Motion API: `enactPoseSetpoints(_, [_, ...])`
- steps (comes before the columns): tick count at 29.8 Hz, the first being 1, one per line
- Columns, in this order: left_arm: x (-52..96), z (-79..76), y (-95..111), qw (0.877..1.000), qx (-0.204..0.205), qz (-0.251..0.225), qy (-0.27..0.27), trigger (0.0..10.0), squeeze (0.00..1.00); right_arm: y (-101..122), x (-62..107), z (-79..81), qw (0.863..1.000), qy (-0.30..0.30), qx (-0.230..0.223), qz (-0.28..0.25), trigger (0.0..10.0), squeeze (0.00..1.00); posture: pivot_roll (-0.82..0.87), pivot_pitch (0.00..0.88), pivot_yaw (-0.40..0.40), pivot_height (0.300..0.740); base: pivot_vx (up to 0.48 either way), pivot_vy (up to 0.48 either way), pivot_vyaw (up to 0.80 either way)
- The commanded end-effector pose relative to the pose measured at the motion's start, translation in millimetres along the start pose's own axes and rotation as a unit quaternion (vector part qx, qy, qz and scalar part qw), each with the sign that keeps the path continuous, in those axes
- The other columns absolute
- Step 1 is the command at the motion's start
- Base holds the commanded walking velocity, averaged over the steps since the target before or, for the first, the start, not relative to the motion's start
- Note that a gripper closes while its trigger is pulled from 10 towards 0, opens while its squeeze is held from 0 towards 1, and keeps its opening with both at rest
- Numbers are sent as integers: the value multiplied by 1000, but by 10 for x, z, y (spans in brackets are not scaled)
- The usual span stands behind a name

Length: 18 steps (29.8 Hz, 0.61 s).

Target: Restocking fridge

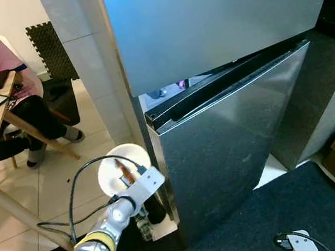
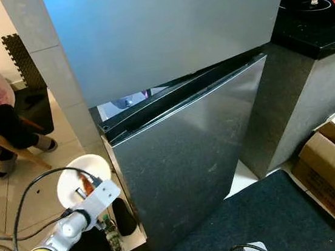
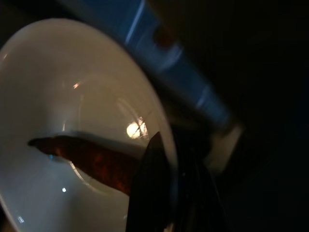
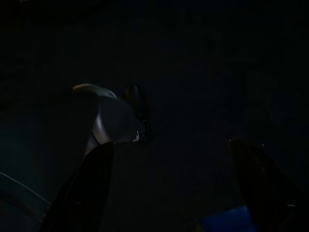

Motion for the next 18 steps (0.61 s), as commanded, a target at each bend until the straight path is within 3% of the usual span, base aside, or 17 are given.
enactPoseSetpoints(1, [-23, -65, 83, 999, 24, -19, -21, 10000, 0, -30, 3, -10, 1000, -4, 2, 4, 10000, 0, -56, 0, 54, 740, 0, 0, 0])
enactPoseSetpoints(3, [-48, -183, 154, 997, 44, -29, -63, 10000, 0, -38, 4, -17, 1000, -7, 0, 5, 10000, 0, -60, 0, 55, 740, 0, 0, 0])
enactPoseSetpoints(8, [-51, -357, 145, 991, 48, -18, -124, 10000, 0, -51, 4, -7, 1000, -7, -1, 6, 10000, 0, -62, 0, 57, 740, 0, 0, 0])
enactPoseSetpoints(12, [-8, -596, 38, 979, 18, 13, -205, 10000, 0, -84, 1, 26, 1000, -5, -1, 10, 10000, 0, -66, 0, 64, 740, 0, 0, 0])
enactPoseSetpoints(16, [16, -678, -13, 972, 7, 27, -233, 10000, 0, -101, 0, 37, 1000, -4, 0, 12, 10000, 0, -66, 0, 64, 740, 0, 0, 0])
enactPoseSetpoints(18, [53, -810, -79, 961, -7, 45, -274, 10000, 0, -142, 2, 51, 1000, -2, 1, 19, 10000, 0, -70, 0, 70, 740, 0, 0, 0])
Point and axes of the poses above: a point about 5 cm out from each wrist's last joint towards the gripper, its own x axis pointing back from the gripper into the wrist, its own y axis along the axis of the wrist's last joint, z = x × y, the point moved 3 cm from there along -x, pointing out of the wrist towards the gripper, and after that the axes turned 15 degrees about x, right-handed, at the moved point
